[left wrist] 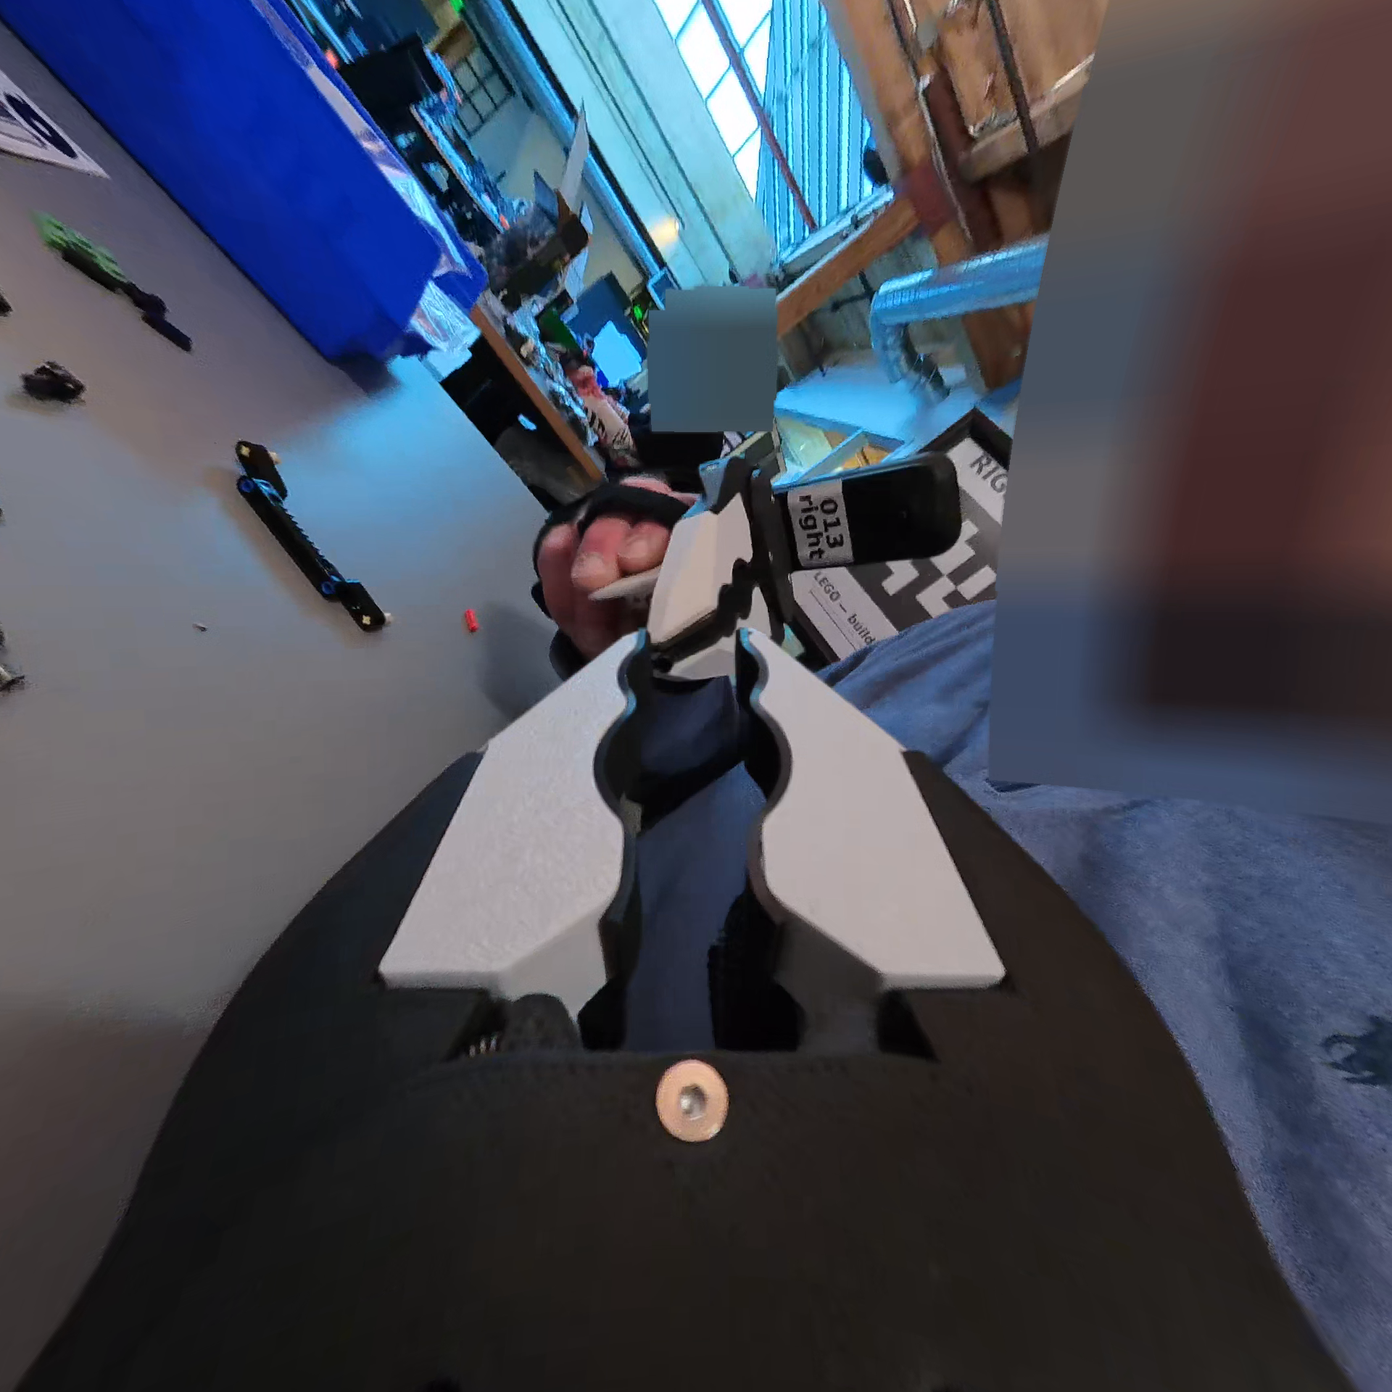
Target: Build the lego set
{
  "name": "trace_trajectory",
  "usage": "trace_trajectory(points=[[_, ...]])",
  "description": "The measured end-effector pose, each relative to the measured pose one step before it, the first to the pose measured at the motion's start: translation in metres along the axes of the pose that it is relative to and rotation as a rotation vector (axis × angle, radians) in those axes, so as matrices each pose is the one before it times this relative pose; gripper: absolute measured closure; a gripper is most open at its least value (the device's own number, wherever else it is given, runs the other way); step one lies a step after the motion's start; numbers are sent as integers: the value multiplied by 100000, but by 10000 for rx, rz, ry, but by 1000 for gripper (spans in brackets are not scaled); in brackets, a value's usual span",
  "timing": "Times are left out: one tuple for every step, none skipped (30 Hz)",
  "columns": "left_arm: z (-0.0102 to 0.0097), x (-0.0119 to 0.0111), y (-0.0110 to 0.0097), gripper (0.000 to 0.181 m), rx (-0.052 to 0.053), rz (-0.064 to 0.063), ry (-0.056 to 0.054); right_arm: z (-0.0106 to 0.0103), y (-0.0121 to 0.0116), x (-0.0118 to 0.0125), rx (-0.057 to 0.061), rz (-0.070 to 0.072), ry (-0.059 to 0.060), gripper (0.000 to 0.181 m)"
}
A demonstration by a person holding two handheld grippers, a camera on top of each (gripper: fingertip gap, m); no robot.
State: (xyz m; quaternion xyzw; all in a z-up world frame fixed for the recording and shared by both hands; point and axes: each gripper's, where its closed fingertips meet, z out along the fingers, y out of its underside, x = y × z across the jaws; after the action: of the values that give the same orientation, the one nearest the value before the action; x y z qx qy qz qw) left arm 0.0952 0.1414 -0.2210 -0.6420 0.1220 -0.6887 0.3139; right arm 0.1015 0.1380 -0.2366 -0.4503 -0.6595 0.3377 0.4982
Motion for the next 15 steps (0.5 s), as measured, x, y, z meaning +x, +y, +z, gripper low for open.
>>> trace_trajectory(points=[[-44,-132,-5,162,55,8,-48,-48,18,-60,20,91,-8,180],[68,-251,117,162,-45,11,-117,-32,98,-41,5,70,-4,180],[22,-146,-83,161,85,116,-123,-94,63,38,48,86,21,180],[-11,66,-79,162,57,88,-13,-141,4,137,64,101,50,180],[-3,52,75,162,-65,10,2,-161,-1,162,47,82,51,180],[-20,-188,135,162,-86,55,-165,-132,-78,99,67,52,31,180],[-32,-140,114,163,-55,102,-148,-82,-73,15,49,18,2,180],[31,6,140,164,-80,31,-42,1,-29,-12,5,-25,4,180],[110,3,119,164,-77,30,-48,28,7,-16,-8,-31,10,180],[136,43,69,164,-59,60,-29,53,-17,-7,3,-12,9,180],[138,159,-19,164,-12,10,67,52,2,-6,-14,-36,27,180],[135,78,-61,164,11,-42,51,40,-24,-47,-13,-60,17,180],[189,80,-5,164,-9,-35,72,33,-72,-114,22,-39,-28,180],[232,142,96,164,-58,-65,145,36,-67,-78,15,-23,-11,180],[269,-4,68,165,-32,-53,54,24,-29,-42,5,-34,9,180]])
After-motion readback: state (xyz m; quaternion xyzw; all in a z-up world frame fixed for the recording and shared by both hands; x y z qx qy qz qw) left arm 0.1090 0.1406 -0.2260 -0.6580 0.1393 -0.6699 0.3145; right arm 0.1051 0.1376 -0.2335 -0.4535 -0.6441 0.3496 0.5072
